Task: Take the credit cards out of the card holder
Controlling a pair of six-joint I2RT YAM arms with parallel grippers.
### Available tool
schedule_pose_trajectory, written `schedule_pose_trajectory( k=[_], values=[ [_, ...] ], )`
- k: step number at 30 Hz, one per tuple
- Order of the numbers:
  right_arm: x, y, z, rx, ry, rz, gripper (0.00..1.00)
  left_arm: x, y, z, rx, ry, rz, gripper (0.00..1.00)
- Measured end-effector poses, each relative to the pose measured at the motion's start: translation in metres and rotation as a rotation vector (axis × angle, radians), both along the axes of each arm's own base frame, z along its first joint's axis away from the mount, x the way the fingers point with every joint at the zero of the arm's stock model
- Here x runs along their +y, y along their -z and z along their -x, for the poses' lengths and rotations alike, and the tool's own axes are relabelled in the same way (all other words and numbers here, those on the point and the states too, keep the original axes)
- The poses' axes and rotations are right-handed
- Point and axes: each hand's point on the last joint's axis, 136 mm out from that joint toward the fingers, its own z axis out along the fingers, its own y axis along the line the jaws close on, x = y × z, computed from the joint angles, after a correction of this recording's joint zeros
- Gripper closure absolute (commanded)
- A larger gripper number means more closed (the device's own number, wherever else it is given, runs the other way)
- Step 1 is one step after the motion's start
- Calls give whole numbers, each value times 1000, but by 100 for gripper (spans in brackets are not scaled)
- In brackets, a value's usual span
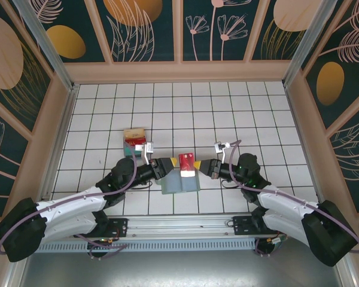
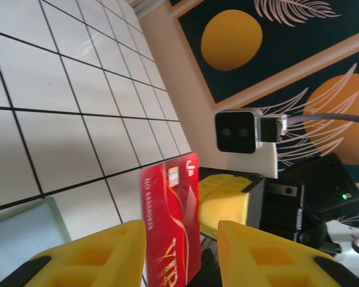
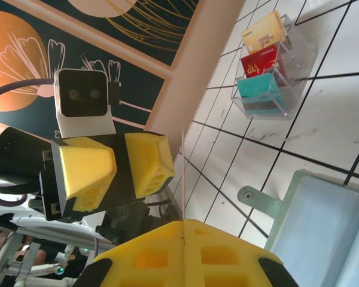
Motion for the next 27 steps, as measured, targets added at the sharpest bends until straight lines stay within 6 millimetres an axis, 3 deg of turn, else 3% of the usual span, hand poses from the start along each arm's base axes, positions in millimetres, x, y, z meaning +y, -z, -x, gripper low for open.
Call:
schedule_pose_trajectory(
  k=[14,18,22,23,24,27],
  values=[
    [22,-24,0,-34,-69,-32,100,-2,-1,6,6,32,21,70],
    [27,-22,-2,-23,-76,-24,100,-2,-2,7,6,37,30,82],
    [28,-19,-3,-14,-77,-17,100,-1,-5,10,7,45,44,100],
    [28,-19,-3,-12,-77,-16,98,-1,-7,10,4,48,48,100],
    [28,-18,-3,-12,-77,-16,91,-1,-8,11,-1,49,49,100],
    [28,-20,-4,-19,-77,-15,55,0,-9,11,-3,51,51,100]
  ],
)
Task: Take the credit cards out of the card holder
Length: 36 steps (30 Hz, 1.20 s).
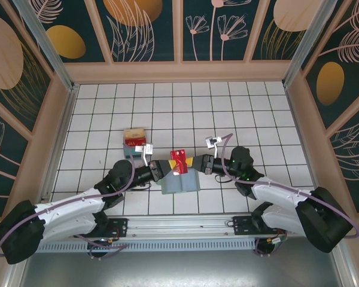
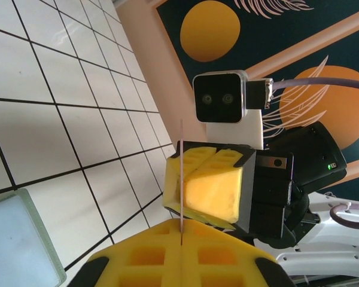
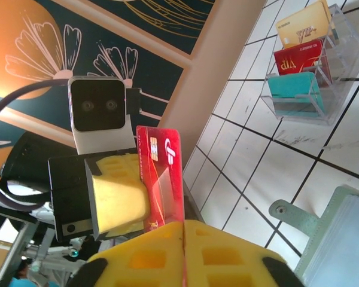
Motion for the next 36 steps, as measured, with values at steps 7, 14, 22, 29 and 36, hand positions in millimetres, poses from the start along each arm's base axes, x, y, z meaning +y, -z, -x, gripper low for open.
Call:
schedule_pose_trajectory(
  k=[7,14,22,29,36],
  values=[
    [-6,7,-2,-33,35,57,16,6,3,0,-12,-21,-55,100],
    [-20,8,-3,-123,106,144,4,20,-3,-19,-59,-123,-269,100],
    [-27,22,-9,-206,209,254,1,55,0,-48,-102,-309,-582,100],
    [-35,24,-3,-316,285,273,1,86,12,-61,-205,-397,-818,100],
    [-47,21,-7,-354,355,268,1,93,10,-64,-461,-311,-1037,100]
  ],
)
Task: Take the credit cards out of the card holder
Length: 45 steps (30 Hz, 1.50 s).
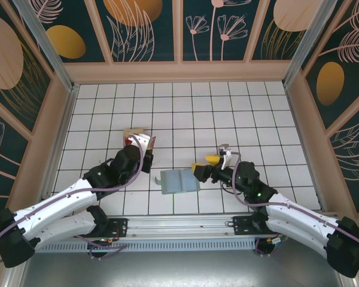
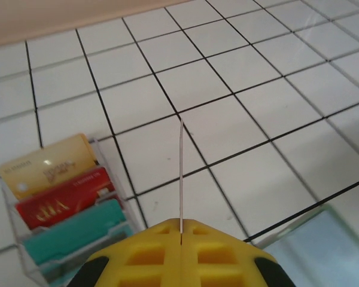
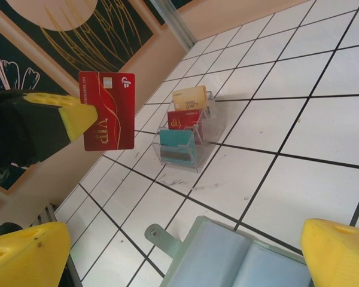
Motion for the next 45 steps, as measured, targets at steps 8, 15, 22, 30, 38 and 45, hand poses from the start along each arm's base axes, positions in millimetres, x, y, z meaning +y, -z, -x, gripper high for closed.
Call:
schedule_pose_trajectory(
  k=[8,15,22,30,38,45],
  values=[
    [-3,-5,-1,-15,14,-14,1,7,22,-3,-87,195,-439,100],
    [-4,-6,0,-16,15,-20,1,19,31,-9,-133,325,-688,100],
    [-4,-6,-1,-17,19,-20,1,51,47,-31,-104,369,-901,100],
    [-5,-6,-1,-18,23,-22,1,79,60,-48,-66,413,-1029,100],
    [-8,-7,-4,-23,48,-21,1,77,81,-49,-26,517,-1057,100],
    [-8,-7,-5,-24,57,-20,1,71,85,-54,-39,539,-1053,100]
  ],
)
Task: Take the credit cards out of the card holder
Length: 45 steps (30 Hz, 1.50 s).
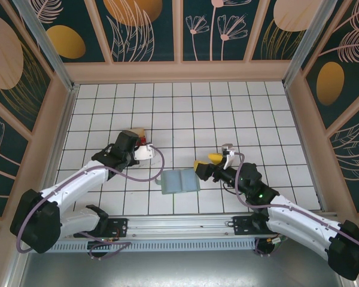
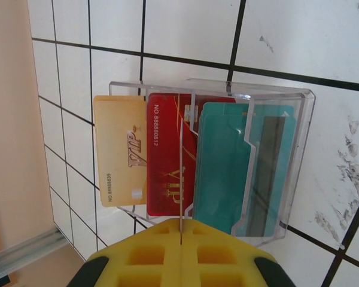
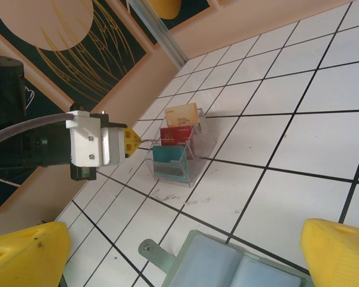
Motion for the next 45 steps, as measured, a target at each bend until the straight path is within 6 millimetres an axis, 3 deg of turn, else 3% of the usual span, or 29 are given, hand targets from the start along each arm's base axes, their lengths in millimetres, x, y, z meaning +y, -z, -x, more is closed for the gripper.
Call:
schedule_pose_trajectory(
  k=[17,43,45],
  values=[
    [-1,5,0,8,6,9,1,-6,9,-20,16,7,-16,100],
    [-1,7,-1,12,6,14,1,-2,21,-26,40,-7,-33,100],
    [-1,8,-1,14,6,16,1,-2,21,-26,36,-7,-32,95]
  ],
)
